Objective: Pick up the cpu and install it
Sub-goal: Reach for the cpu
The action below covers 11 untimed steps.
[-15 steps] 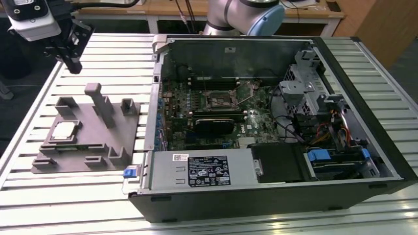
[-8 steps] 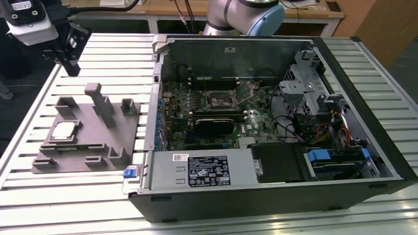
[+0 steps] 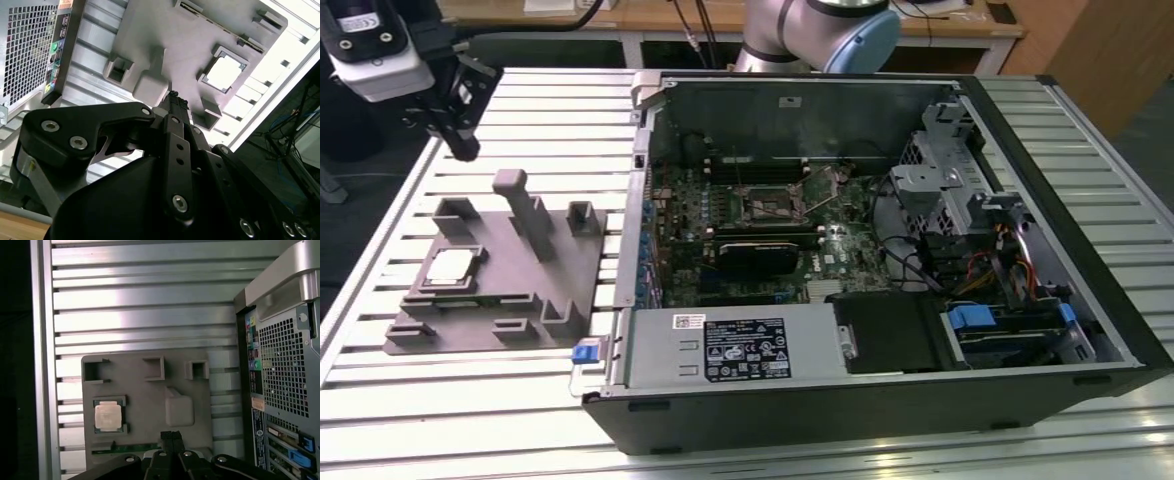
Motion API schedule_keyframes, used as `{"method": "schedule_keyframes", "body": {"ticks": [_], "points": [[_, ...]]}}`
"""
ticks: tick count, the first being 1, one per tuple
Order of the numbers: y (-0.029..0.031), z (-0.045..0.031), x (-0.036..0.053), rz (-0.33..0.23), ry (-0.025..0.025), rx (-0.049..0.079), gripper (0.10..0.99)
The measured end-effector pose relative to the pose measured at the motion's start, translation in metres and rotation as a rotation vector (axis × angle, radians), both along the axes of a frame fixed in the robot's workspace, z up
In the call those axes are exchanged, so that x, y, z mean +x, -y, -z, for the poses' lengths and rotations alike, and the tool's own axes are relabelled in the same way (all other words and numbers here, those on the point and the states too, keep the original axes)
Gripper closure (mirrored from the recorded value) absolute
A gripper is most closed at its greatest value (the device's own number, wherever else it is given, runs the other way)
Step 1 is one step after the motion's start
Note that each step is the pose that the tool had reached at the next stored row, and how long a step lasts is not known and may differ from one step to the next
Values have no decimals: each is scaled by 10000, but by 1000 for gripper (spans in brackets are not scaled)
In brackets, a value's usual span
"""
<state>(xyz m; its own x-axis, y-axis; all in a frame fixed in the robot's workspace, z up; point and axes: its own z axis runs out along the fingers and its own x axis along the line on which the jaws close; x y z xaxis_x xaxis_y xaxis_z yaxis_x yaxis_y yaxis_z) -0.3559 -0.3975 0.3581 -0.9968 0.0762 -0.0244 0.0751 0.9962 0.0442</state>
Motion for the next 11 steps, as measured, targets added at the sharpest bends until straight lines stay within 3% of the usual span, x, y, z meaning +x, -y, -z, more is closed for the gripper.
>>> {"method": "schedule_keyframes", "body": {"ticks": [11], "points": [[0,68,-86,0,0,0,980]]}}
